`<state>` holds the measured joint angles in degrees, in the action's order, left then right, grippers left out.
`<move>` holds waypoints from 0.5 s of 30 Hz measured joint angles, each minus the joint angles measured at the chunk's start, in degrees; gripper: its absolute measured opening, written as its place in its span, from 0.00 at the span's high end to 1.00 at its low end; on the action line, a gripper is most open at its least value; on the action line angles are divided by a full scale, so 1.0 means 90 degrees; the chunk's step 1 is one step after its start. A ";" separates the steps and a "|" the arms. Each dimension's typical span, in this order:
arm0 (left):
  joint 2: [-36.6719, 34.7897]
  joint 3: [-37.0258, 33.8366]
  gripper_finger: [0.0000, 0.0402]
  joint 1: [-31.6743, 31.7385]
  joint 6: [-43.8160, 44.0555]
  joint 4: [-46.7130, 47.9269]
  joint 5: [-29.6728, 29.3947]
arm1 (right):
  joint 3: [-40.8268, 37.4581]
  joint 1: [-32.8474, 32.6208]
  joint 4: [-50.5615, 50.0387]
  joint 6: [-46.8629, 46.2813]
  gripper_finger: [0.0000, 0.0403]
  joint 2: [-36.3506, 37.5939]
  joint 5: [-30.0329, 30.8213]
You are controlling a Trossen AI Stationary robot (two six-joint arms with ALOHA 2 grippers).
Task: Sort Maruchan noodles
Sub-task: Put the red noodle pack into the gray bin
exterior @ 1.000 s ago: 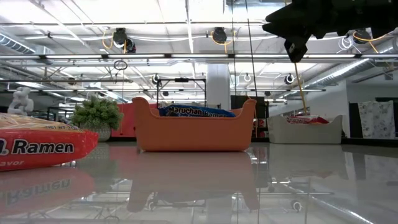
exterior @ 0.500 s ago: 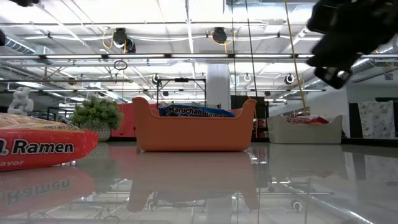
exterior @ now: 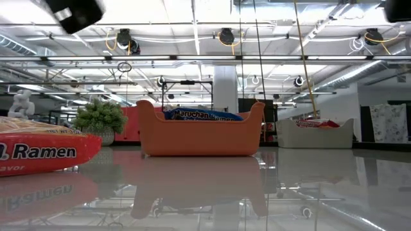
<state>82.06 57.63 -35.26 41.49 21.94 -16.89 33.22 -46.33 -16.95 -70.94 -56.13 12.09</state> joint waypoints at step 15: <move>0.0012 0.0000 0.77 0.0169 -0.0649 -0.1138 -0.0447 | 0.0781 -0.1928 -0.2379 -0.1864 0.71 -0.1348 -0.0878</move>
<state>82.17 57.63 -33.74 35.65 11.70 -20.91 40.25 -63.68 -38.36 -87.72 -68.26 4.19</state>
